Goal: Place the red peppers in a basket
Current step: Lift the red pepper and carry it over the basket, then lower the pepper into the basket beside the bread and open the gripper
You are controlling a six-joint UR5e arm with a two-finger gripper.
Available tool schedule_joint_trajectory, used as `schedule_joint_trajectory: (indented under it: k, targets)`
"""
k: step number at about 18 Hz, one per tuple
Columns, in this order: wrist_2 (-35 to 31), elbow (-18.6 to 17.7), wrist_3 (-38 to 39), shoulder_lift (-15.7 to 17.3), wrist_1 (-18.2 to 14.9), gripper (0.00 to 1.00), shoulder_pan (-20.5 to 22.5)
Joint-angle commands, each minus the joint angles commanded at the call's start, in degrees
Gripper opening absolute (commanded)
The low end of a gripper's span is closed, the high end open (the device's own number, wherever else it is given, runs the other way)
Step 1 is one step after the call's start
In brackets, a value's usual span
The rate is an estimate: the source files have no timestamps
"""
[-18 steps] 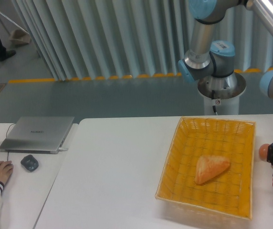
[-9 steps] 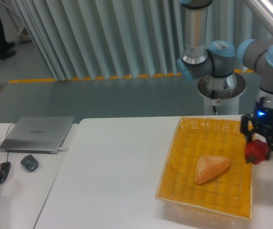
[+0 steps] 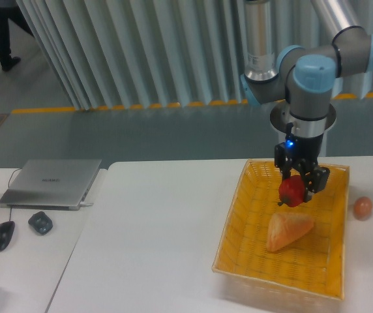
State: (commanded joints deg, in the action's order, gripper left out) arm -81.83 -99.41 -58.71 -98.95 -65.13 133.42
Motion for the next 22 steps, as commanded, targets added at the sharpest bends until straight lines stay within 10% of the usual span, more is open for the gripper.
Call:
schedule_joint_trajectory:
  k: [11, 14, 16, 22]
  targets:
    - [-6.94, 7.83, 15.12, -12.49, 7.91, 0.24, -9.32]
    - [-6.94, 7.65, 14.86, -12.40, 8.00, 0.56, -10.20]
    - [-6.94, 7.65, 14.42, -12.49, 8.35, 0.94, -10.55]
    - [-6.94, 7.74, 13.89, -12.14, 8.26, 1.00, -10.73]
